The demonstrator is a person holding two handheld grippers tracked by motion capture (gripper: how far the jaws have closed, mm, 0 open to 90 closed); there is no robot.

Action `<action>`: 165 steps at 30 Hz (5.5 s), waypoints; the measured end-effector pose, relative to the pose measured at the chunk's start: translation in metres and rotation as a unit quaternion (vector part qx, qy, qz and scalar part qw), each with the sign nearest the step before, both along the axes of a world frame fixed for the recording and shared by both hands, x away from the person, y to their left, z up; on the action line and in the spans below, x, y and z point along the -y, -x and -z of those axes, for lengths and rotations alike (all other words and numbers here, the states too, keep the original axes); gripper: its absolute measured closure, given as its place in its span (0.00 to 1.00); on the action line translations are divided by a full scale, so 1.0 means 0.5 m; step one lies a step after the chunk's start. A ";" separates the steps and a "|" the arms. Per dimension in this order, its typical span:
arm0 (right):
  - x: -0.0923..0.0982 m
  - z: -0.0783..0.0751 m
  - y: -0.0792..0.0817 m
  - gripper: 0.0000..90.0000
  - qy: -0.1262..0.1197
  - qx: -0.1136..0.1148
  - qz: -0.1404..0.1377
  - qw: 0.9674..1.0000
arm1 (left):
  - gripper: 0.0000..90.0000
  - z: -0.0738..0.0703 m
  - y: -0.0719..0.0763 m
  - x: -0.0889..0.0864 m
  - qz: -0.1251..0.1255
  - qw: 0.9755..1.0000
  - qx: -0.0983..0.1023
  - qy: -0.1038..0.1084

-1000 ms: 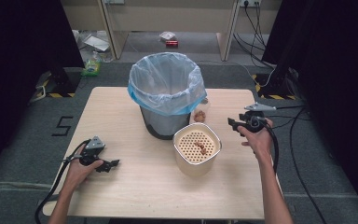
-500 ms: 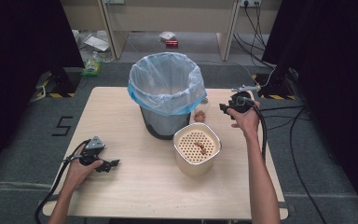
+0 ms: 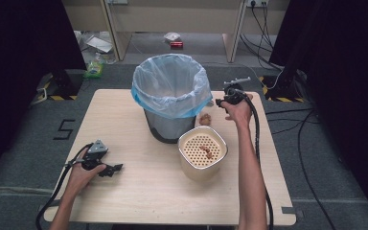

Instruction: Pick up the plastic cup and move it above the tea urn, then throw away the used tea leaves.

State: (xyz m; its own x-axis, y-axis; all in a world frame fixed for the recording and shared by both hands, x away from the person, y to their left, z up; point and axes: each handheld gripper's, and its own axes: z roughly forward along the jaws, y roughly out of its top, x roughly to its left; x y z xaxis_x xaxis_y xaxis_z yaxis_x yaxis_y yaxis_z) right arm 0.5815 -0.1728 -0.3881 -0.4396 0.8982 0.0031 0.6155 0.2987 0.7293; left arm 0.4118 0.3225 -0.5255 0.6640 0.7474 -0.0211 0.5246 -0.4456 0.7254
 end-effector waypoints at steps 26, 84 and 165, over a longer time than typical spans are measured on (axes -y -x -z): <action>-0.044 0.079 -0.052 0.92 0.048 -0.079 -0.031 0.995 | 0.00 0.000 0.000 0.000 0.000 1.000 0.000 0.000; -0.028 -0.078 0.340 0.97 0.189 0.352 -0.108 0.910 | 0.00 0.000 0.000 0.000 0.001 1.000 0.000 -0.001; -0.094 0.037 0.427 0.98 0.415 0.539 -0.128 0.722 | 0.00 0.000 0.000 0.000 0.000 1.000 0.001 0.000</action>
State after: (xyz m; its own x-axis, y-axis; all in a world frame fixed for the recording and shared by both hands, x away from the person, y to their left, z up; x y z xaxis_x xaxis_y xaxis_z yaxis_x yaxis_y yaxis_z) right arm 0.3680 -0.1256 -0.4068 0.0626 0.2823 -0.9573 -0.3286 0.9115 0.2473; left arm 0.4120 0.3225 -0.5256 0.6647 0.7469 -0.0199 0.5232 -0.4463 0.7260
